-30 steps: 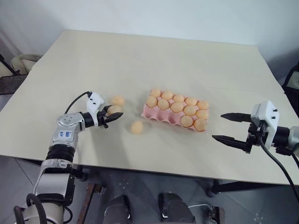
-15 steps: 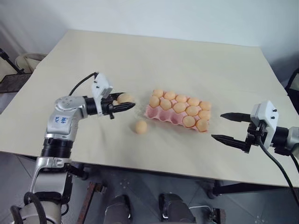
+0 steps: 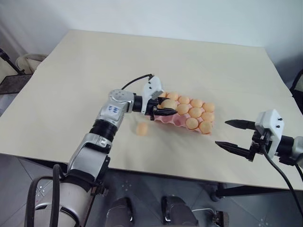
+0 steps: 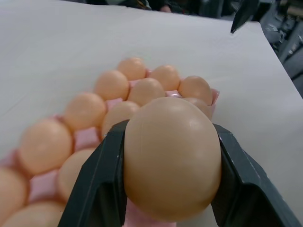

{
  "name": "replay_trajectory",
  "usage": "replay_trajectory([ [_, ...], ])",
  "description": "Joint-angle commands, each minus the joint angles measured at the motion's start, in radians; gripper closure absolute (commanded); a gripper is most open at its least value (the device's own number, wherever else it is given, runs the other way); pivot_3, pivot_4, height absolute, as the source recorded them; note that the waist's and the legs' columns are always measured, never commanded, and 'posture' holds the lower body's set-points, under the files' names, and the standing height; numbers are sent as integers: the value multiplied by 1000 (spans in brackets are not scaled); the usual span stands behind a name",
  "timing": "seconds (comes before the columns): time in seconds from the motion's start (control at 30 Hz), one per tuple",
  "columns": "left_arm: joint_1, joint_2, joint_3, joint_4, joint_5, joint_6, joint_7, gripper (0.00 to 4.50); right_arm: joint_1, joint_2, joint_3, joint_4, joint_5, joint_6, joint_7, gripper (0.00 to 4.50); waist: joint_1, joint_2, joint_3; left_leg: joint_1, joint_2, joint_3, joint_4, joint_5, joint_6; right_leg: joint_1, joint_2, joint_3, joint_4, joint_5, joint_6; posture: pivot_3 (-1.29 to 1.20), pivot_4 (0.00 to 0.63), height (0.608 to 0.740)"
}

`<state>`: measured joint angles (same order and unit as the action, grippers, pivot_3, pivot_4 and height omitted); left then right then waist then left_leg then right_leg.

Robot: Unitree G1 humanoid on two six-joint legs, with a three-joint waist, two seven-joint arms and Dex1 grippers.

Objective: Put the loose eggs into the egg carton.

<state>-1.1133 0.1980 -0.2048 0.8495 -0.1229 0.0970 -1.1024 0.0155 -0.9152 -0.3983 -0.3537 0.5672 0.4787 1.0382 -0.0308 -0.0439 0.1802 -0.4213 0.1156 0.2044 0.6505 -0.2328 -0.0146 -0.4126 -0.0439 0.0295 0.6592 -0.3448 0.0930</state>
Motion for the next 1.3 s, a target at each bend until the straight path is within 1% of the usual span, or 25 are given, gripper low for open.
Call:
replay_trajectory([
  [0.03, -69, -36, -12, 85, 40, -74, -19, 2467, 61, 13, -119, -95, 59, 11, -11, 0, 2, 0, 0, 0, 0, -1, 0, 0, 0, 0, 0, 0, 0, 0, 0, 0, 150, 740],
  [0.17, -96, -62, -16, 149, 70, -112, -46, 2467, 159, 57, -222, -187, 114, 21, -31, 0, 2, 0, 0, 0, 0, -1, -1, 0, 0, 0, 0, 0, -1, 0, 0, 0, 150, 740],
  [0.27, -108, -75, -14, 180, 87, -131, -62, 2467, 220, 93, -259, -231, 137, 14, -42, 0, 1, 0, 0, 0, 0, -2, -1, 0, 0, 0, 0, -1, -1, 0, 0, 0, 150, 740],
  [0.33, -117, -83, -16, 203, 103, -140, -66, 2467, 250, 120, -272, -253, 147, 2, -53, 0, 1, 0, 0, 0, 0, -2, -1, 0, 0, 0, 1, -1, -1, 0, 0, 0, 150, 740],
  [0.4, -125, -90, -20, 227, 122, -155, -65, 2467, 259, 165, -274, -270, 108, -65, -81, 0, 1, 0, 0, 0, 0, -2, 0, 0, 1, 1, 0, -1, -1, 0, 0, 0, 150, 740],
  [0.43, -134, -96, -18, 243, 129, -160, -55, 2467, 265, 174, -274, -277, 109, -67, -90, 0, 0, 0, 0, 0, 0, -2, 0, 0, 1, 1, 0, -1, -1, 0, 0, 0, 150, 740],
  [0.7, -170, -124, -3, 310, 167, -189, -27, 2467, 299, 172, -263, -292, 114, -55, -134, 0, 1, 0, 0, 0, -1, -2, 0, -3, 6, 1, 0, 0, -1, 0, 0, 0, 150, 740],
  [0.73, -172, -126, -3, 315, 172, -191, -21, 2258, 300, 172, -263, -291, 113, -56, -137, 0, 1, 0, 0, 0, -1, -2, 0, -3, 6, 1, 0, -1, -1, 0, 0, 0, 150, 740],
  [0.83, -175, -130, 5, 321, 177, -199, -18, 1443, 301, 168, -262, -288, 113, -59, -145, 0, 1, 0, 0, 0, -1, -2, -1, -3, 6, 1, 0, -1, -1, 0, 0, 0, 150, 740],
  [0.97, -181, -129, 17, 324, 175, -208, -4, 143, 298, 162, -256, -281, 110, -60, -148, 0, 1, 0, 0, 0, -1, -2, 0, -3, 6, 1, 0, -1, -1, 0, 0, 0, 150, 740],
  [1.0, -184, -127, 23, 323, 174, -208, 4, 66, 294, 159, -253, -278, 109, -60, -148, 0, 1, 0, 0, 0, -1, -2, 0, -3, 6, 1, 0, -1, -1, 0, 0, 0, 150, 740],
  [1.17, -208, -97, 57, 289, 156, -201, -5, 66, 261, 140, -230, -257, 104, -53, -143, 0, 1, 0, 0, 0, -1, -2, 0, -3, 7, 1, 0, -1, -1, 0, 1, 0, 150, 740],
  [1.23, -215, -73, 77, 250, 139, -186, -13, 66, 246, 131, -220, -245, 102, -52, -137, 0, 0, 0, 0, 0, -1, -2, 0, -3, 7, 1, 0, -1, -1, 0, 1, 0, 150, 740],
  [1.3, -199, -29, 101, 163, 115, -150, -27, 66, 226, 116, -205, -226, 102, -51, -127, 0, -1, 0, 0, 0, -1, -2, -1, -3, 7, 1, 0, -1, -1, 0, 1, 0, 150, 740],
])
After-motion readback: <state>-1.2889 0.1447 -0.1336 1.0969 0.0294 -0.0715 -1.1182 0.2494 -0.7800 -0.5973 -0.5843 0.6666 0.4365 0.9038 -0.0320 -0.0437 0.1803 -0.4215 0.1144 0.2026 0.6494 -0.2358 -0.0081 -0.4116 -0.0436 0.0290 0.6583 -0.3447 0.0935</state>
